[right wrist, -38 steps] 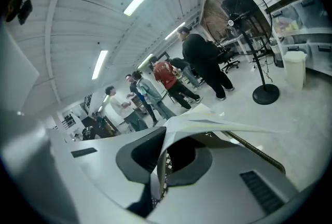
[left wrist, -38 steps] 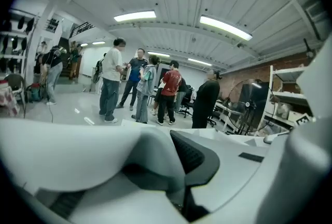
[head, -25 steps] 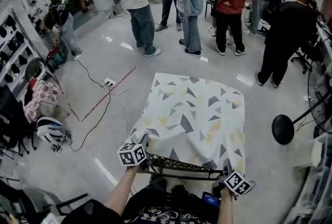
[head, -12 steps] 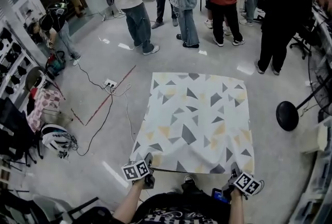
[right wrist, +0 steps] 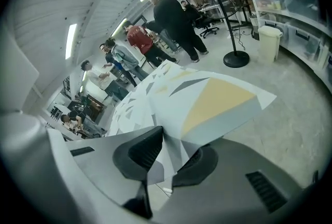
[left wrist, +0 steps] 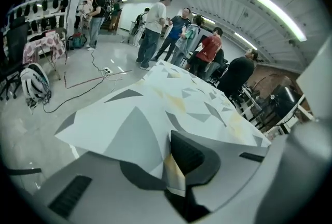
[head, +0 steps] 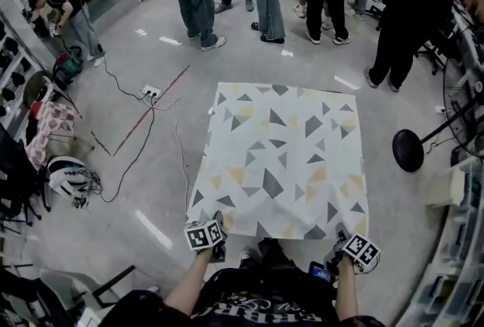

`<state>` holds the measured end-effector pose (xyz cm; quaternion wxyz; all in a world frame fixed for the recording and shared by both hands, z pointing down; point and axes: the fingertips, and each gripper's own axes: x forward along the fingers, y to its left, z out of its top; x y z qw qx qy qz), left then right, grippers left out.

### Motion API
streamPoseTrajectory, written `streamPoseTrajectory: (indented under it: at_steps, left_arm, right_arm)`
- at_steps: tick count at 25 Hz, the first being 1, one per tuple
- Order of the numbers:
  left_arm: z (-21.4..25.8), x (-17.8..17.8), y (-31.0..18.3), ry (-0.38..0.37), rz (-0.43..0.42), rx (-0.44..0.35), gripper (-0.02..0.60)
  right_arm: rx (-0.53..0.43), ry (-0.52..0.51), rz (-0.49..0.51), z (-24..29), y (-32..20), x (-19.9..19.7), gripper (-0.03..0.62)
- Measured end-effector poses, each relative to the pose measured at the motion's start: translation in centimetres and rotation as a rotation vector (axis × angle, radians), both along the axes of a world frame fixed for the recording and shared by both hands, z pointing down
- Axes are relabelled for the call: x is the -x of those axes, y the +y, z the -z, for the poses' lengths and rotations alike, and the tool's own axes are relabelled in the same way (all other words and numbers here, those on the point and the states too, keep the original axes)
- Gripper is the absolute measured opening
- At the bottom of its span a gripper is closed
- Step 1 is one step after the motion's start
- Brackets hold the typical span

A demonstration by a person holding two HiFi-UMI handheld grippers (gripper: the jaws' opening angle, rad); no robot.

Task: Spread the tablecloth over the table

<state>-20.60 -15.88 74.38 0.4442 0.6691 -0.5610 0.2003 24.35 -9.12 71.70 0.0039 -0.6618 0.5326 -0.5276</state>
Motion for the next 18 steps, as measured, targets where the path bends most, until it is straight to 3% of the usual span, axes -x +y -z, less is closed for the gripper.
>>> streamPoseTrajectory:
  at_steps: [4,6,7,8,9,13,18]
  left_arm:
    - [-0.8,-0.5,0.1,-0.123,-0.115,-0.006,0.04]
    - [-1.1,-1.0,0.2,-0.189,-0.194,-0.004,0.046]
    - [-1.3,-1.4,0.4,-0.211,-0.24,0.004,0.091]
    - [-1.5,-1.9,0.8,-0.219,-0.282,0.014,0.216]
    - [-1.6,-2.3,1.3,-0.216,-0.315,0.02,0.293]
    - [-1.6,-2.4,3.3,-0.191,-0.333,0.034,0.295]
    - [-1.1,-0.9,4.8,-0.212,-0.337,0.02,0.295]
  right_arm:
    - [0.051,0.032,-0.027,-1.9,0.6,0.1,0.103]
    - [0.071,0.045,-0.013,-2.7,0.7,0.3,0.161]
    - [0.081,0.048,0.002,-3.1,0.8,0.6,0.204]
    - [0.091,0.051,0.018,-3.4,0.9,0.8,0.237]
    - [0.099,0.056,0.03,-3.7,1.2,1.1,0.268]
    - [0.144,0.096,0.01,-4.3,3.3,1.0,0.341]
    - [0.134,0.122,-0.039,-4.0,6.0,0.3,0.343]
